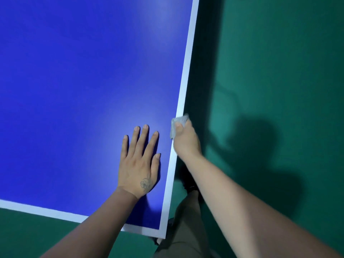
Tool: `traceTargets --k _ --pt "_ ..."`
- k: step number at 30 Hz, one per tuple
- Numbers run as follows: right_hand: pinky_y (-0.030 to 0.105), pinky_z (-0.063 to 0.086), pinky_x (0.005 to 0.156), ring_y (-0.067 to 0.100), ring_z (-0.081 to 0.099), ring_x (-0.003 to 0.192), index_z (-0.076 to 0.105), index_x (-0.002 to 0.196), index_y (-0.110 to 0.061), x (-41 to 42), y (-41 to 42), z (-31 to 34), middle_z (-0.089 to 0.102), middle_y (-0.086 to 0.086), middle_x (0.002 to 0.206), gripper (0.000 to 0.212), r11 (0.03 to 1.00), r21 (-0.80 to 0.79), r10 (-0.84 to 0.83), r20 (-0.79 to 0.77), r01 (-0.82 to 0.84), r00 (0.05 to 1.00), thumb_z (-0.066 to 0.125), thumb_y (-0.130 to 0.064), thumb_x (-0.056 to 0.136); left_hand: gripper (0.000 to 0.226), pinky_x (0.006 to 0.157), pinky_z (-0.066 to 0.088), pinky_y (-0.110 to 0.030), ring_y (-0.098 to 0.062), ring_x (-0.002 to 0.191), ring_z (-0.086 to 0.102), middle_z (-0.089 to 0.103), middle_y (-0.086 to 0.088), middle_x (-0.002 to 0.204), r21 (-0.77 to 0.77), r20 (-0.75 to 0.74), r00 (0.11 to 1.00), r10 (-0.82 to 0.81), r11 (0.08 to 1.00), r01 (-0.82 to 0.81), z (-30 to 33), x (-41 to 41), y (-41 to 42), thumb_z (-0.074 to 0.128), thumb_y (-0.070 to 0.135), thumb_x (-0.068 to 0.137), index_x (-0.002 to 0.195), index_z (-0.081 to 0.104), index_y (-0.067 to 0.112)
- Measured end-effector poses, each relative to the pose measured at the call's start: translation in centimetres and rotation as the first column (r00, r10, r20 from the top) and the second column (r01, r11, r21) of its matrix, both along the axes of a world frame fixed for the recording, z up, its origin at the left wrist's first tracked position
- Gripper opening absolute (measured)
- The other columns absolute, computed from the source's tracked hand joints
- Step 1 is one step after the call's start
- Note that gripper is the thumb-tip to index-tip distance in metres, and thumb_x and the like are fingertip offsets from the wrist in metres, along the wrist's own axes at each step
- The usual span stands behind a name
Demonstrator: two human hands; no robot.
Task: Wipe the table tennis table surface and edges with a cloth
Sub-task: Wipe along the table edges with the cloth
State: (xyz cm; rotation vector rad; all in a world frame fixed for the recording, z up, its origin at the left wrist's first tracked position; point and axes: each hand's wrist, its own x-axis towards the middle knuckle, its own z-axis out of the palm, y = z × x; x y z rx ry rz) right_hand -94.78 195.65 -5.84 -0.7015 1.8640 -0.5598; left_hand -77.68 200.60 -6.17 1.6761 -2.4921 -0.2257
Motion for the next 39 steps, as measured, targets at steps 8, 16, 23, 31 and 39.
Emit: traceTargets --k 8,16,23,31,39 --pt "0.037 0.042 0.109 0.027 0.048 0.144 0.015 0.169 -0.032 1.0 1.3 0.8 0.040 -0.004 0.167 0.056 0.999 0.021 -0.024 -0.014 0.024 1.000 0.030 -0.040 0.115 0.043 0.133 0.019 -0.055 -0.031 0.162 0.028 0.045 -0.011 0.166 -0.079 -0.144 0.989 0.028 0.996 -0.040 1.6 -5.3 -11.3 0.045 0.024 0.114 0.154 0.052 0.010" --pt "0.035 0.047 0.084 0.027 0.059 0.096 0.056 0.133 -0.016 -3.6 -12.3 -1.6 0.067 0.006 0.118 0.038 0.996 0.038 -0.076 -0.003 0.076 0.997 0.034 -0.039 0.112 0.058 0.134 0.008 -0.055 -0.030 0.166 0.008 0.017 -0.006 0.179 0.024 0.006 1.000 0.007 1.000 -0.007 0.3 -9.6 -21.6 0.019 0.041 0.115 0.170 0.027 0.025" --pt "0.039 0.049 0.102 0.029 0.062 0.114 0.049 0.141 -0.023 -3.1 -8.0 -0.8 0.066 0.005 0.131 0.034 0.998 0.066 0.001 0.006 -0.001 1.000 0.038 -0.037 0.112 0.057 0.134 0.008 -0.053 -0.029 0.166 0.009 0.017 -0.003 0.179 0.017 0.026 0.998 0.054 0.998 -0.054 0.3 -9.6 -21.4 0.020 0.039 0.114 0.170 0.026 0.030" --pt "0.026 0.039 0.088 0.023 0.059 0.116 0.034 0.163 -0.028 -1.1 -5.9 1.0 0.059 0.001 0.148 0.049 0.982 0.152 -0.112 0.014 0.109 0.994 0.035 -0.034 0.115 0.056 0.134 0.008 -0.053 -0.030 0.166 0.011 0.019 -0.005 0.179 0.014 0.019 0.999 0.048 0.999 -0.048 0.0 -9.3 -21.6 0.022 0.037 0.115 0.169 0.028 0.028" --pt "0.028 0.042 0.089 0.019 0.059 0.095 0.058 0.117 -0.024 -5.3 -17.4 2.1 0.060 -0.009 0.093 0.020 0.983 0.043 -0.178 0.052 0.176 0.983 0.039 -0.030 0.115 0.055 0.134 0.009 -0.052 -0.029 0.166 0.011 0.021 -0.005 0.178 0.015 -0.009 0.999 0.054 0.998 -0.054 -0.2 -9.1 -21.8 0.025 0.036 0.114 0.169 0.032 0.028"
